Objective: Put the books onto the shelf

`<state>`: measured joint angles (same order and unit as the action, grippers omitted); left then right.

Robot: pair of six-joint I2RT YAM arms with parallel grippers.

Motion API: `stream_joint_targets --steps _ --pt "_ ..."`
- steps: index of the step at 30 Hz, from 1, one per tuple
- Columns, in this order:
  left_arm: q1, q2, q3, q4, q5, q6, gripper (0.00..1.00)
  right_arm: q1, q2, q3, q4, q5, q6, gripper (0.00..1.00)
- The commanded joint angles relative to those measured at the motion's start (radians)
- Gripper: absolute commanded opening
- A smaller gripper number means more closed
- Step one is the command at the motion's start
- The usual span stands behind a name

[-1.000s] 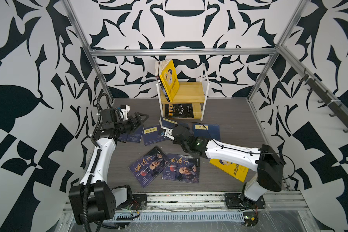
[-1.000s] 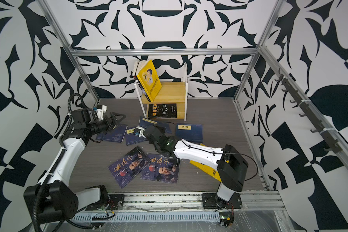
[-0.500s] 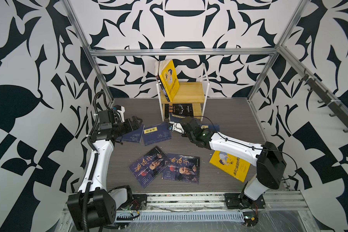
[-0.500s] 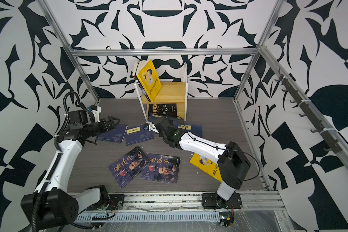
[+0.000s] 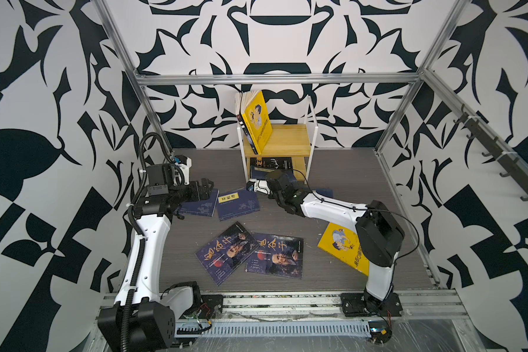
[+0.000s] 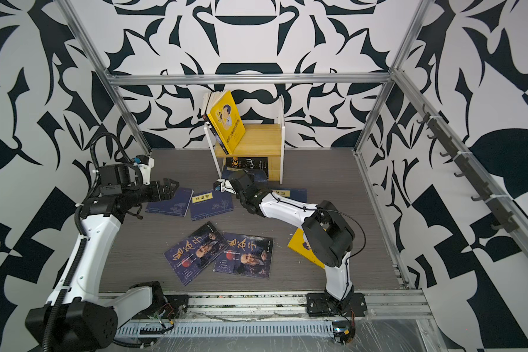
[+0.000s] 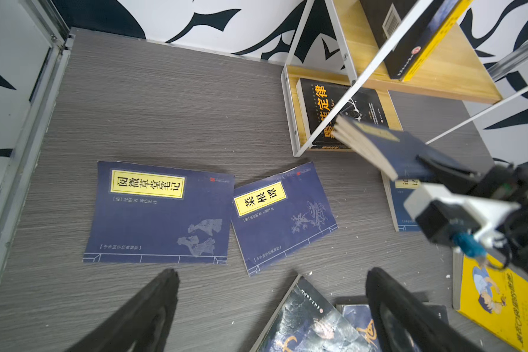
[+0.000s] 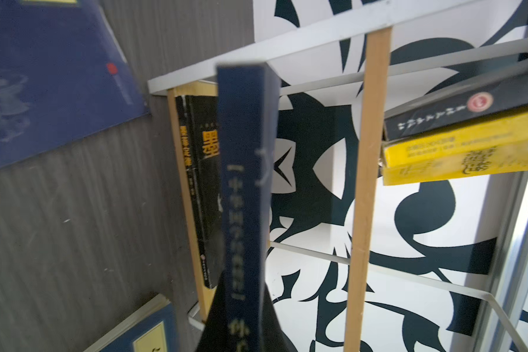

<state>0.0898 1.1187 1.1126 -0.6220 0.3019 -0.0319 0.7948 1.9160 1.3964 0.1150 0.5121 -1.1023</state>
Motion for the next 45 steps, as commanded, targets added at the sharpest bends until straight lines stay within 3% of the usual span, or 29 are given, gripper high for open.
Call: stream_joint_targets --steps 1,6,13,24,33,45 --pt "-0.011 -0.011 -0.009 -0.025 0.013 0.008 1.00 -0.022 0.029 0.082 0.140 0.017 -0.060 0.00" --pt "-0.024 -0.013 -0.020 -0.017 0.008 0.019 0.99 -0.056 0.123 0.152 0.047 -0.056 -0.033 0.00" --pt "-0.047 -0.024 -0.042 -0.006 0.031 0.018 0.99 -0.082 0.234 0.278 -0.246 -0.167 0.087 0.00" --pt "-0.058 -0.018 -0.021 -0.014 0.038 0.019 1.00 -0.118 0.301 0.369 -0.309 -0.208 0.058 0.00" --pt "-0.052 -0.017 -0.020 -0.020 0.046 0.020 1.00 -0.131 0.302 0.398 -0.395 -0.239 0.049 0.33" --pt "-0.044 -0.018 -0.026 -0.013 0.023 0.032 1.00 -0.144 0.306 0.417 -0.421 -0.257 0.066 0.35"
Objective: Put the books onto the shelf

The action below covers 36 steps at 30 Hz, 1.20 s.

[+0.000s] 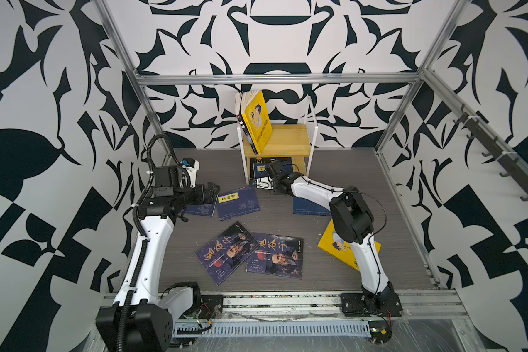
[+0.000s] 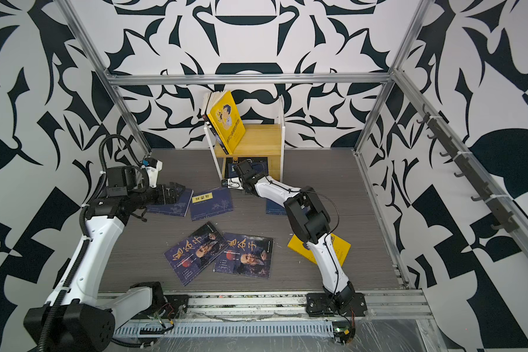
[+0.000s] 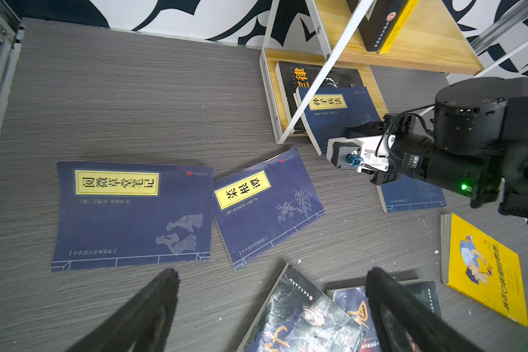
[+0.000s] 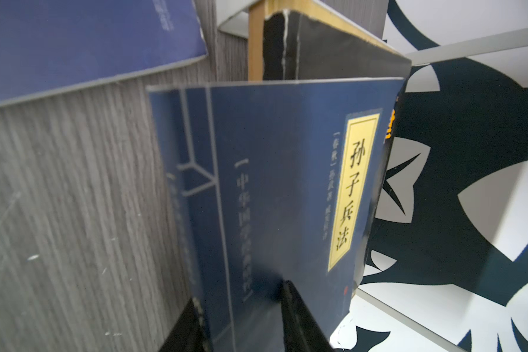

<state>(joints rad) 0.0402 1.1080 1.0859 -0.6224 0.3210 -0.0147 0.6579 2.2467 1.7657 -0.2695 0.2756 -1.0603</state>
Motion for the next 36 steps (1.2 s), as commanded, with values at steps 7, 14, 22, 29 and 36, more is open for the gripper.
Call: stream_joint_targets --steps 7,14,22,29,36 --pt "0.005 -0.007 -0.011 -0.002 0.014 0.009 1.00 -0.026 0.032 0.137 -0.070 -0.024 0.049 0.41" --pt "0.006 -0.011 -0.012 -0.007 0.009 0.013 1.00 -0.030 -0.032 0.129 -0.216 -0.174 0.083 0.56" --pt "0.008 -0.012 -0.012 -0.006 0.030 0.007 1.00 -0.059 -0.096 0.084 -0.265 -0.224 0.063 0.59" --pt "0.008 -0.005 -0.012 -0.003 0.028 0.003 0.99 -0.081 -0.094 0.064 -0.243 -0.225 0.071 0.54" --pt "0.005 -0.002 -0.013 -0.001 0.038 -0.008 0.99 -0.099 -0.058 0.085 -0.227 -0.226 0.086 0.45"
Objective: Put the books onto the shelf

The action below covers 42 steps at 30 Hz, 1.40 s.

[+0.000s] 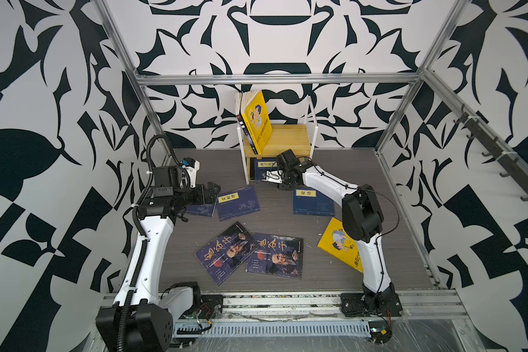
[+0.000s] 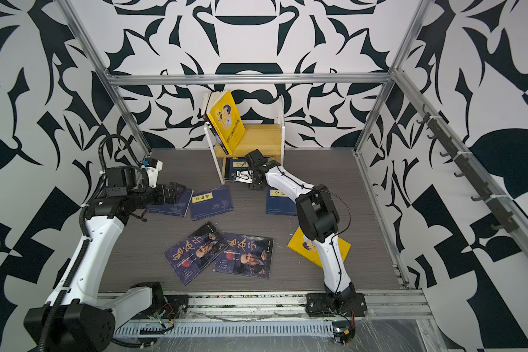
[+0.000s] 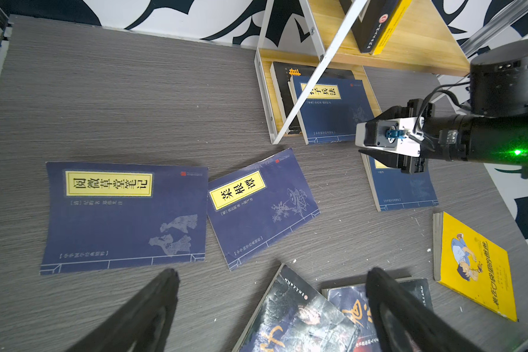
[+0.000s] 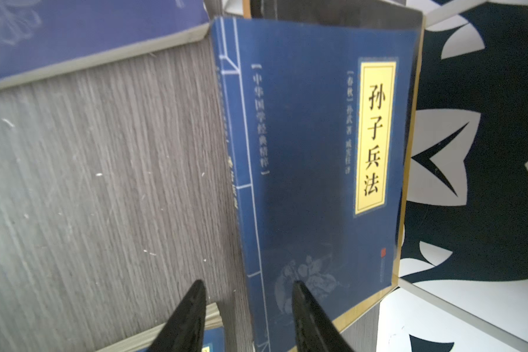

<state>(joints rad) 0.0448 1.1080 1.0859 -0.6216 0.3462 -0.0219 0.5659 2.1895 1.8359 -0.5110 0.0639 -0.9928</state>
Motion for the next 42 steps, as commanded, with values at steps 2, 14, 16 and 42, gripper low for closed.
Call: stream_joint_targets --steps 2,14,16,42 --pt "0.000 -0.004 -0.011 -0.006 0.014 -0.001 1.00 -0.009 0.012 0.027 0.015 -0.007 0.025 0.44" --pt "0.005 0.004 -0.013 -0.001 0.001 0.006 0.99 -0.018 0.073 0.095 0.011 -0.022 0.027 0.31" --pt "0.005 0.005 -0.013 0.000 0.002 0.007 1.00 -0.017 0.087 0.114 0.000 -0.023 0.034 0.30" --pt "0.010 0.014 -0.012 -0.001 0.006 0.004 1.00 -0.027 0.005 0.083 0.024 -0.016 -0.027 0.42"
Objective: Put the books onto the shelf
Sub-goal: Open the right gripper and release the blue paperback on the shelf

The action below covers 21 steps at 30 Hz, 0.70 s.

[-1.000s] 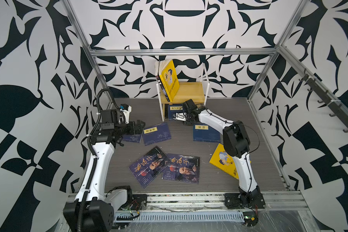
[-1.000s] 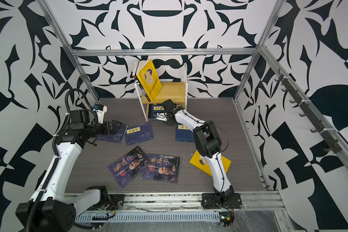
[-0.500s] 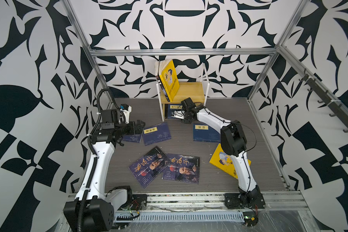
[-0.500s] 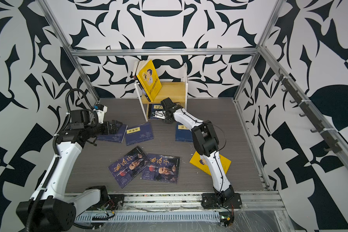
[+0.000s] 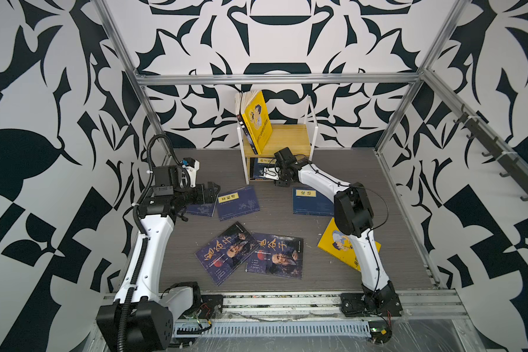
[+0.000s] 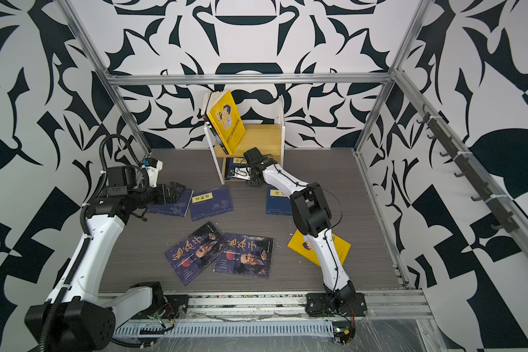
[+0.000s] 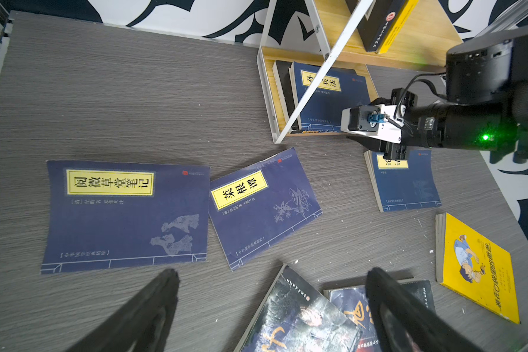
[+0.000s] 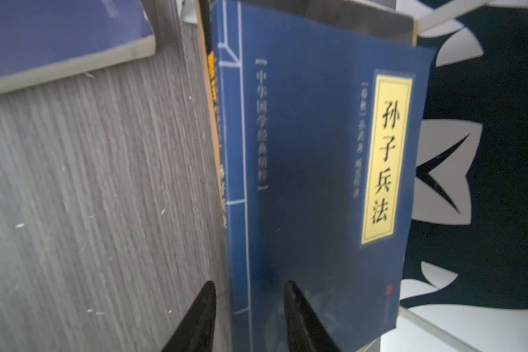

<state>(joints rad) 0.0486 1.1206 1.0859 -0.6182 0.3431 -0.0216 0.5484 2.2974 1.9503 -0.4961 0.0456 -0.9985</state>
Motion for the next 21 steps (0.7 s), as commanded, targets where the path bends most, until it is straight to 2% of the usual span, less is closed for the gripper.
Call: stream_joint_targets --steps 1,9,14,21 --pt "0.005 0.003 -0.015 -0.002 0.009 0.003 0.99 -0.012 -0.115 -0.047 0.016 0.002 -0.021 0.42" --pt "0.008 0.000 -0.020 0.003 0.017 -0.003 1.00 -0.035 -0.115 -0.096 0.046 0.019 -0.021 0.38" --pt "0.008 0.000 -0.021 0.006 0.019 -0.003 1.00 -0.045 -0.096 -0.112 0.113 0.077 -0.022 0.34" --pt "0.009 0.002 -0.021 0.009 0.026 -0.008 0.99 -0.050 -0.079 -0.097 0.116 0.077 -0.018 0.30"
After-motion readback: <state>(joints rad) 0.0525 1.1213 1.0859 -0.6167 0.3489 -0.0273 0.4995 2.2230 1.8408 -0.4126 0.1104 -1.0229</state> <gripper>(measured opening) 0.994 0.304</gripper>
